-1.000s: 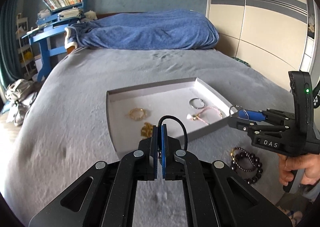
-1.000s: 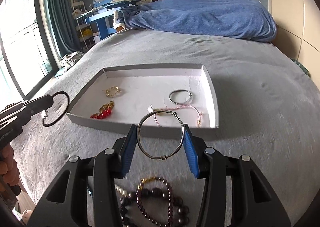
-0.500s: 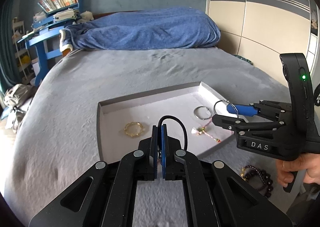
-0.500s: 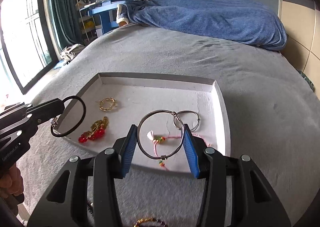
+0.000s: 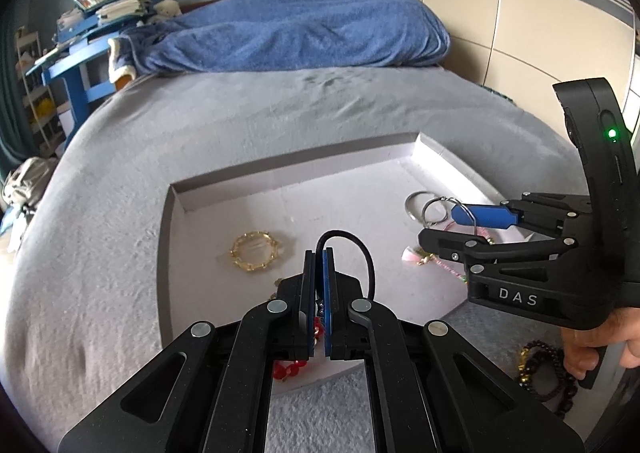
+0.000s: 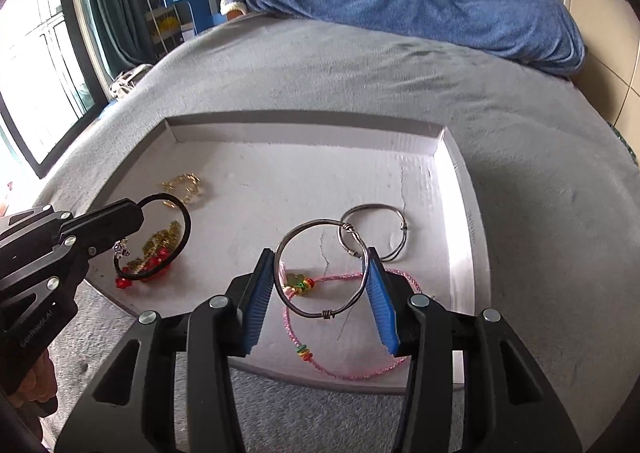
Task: Organize jewelry
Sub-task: 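Carry the silver hoop and black hair tie over the tray and lower them, then open both grippers to drop the hoop and hair tie into the tray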
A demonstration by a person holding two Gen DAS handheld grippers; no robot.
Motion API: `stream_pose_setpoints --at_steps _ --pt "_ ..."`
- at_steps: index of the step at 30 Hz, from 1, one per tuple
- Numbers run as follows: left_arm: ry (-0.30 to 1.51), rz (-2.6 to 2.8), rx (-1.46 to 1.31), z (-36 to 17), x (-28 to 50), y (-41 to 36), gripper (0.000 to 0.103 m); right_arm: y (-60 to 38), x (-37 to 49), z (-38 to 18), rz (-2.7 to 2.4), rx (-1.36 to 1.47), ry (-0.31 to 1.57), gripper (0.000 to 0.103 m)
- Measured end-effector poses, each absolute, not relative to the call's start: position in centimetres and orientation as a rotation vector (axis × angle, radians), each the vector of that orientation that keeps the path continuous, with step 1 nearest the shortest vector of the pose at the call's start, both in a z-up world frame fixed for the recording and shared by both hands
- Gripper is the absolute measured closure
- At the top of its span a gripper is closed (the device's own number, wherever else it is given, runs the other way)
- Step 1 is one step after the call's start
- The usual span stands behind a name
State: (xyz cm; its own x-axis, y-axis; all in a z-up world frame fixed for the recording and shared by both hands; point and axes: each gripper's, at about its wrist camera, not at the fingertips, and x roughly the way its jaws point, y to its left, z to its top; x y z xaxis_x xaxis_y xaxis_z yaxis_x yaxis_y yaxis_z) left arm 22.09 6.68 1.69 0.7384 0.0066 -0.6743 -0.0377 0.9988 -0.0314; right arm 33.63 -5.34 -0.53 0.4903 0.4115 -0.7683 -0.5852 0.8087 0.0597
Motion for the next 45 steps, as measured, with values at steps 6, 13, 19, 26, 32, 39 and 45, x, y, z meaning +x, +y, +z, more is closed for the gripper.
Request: stream_pose_setpoints --at_steps 6,13,19,26,32,39,45 --pt "0.795 0.022 -0.08 0.4 22.8 7.3 0.099 -4.8 34.2 -1.6 0.599 -0.254 0.903 0.058" --pt "0.811 0.025 -0.071 -0.1 22.7 7.4 0.083 -4.5 34.2 -1.7 0.601 -0.268 0.908 0.057" --pt "0.779 0.037 -0.08 0.7 21.5 7.6 0.069 -5.1 33.7 -1.0 0.615 -0.262 0.879 0.047" --pt "0.735 0.037 -0.089 1.8 19.2 7.6 0.049 -5.8 32.3 0.8 0.62 -0.264 0.82 0.044" --pt "0.713 0.033 -0.089 2.3 17.0 6.7 0.04 -6.3 30.8 2.0 0.624 -0.258 0.796 0.042" --pt "0.698 0.017 -0.099 2.7 14.2 6.0 0.032 -6.9 28.5 2.5 0.627 -0.249 0.779 0.038" --pt "0.71 0.009 -0.098 2.3 12.4 5.5 0.029 -7.8 27.0 2.8 0.631 -0.232 0.775 0.035"
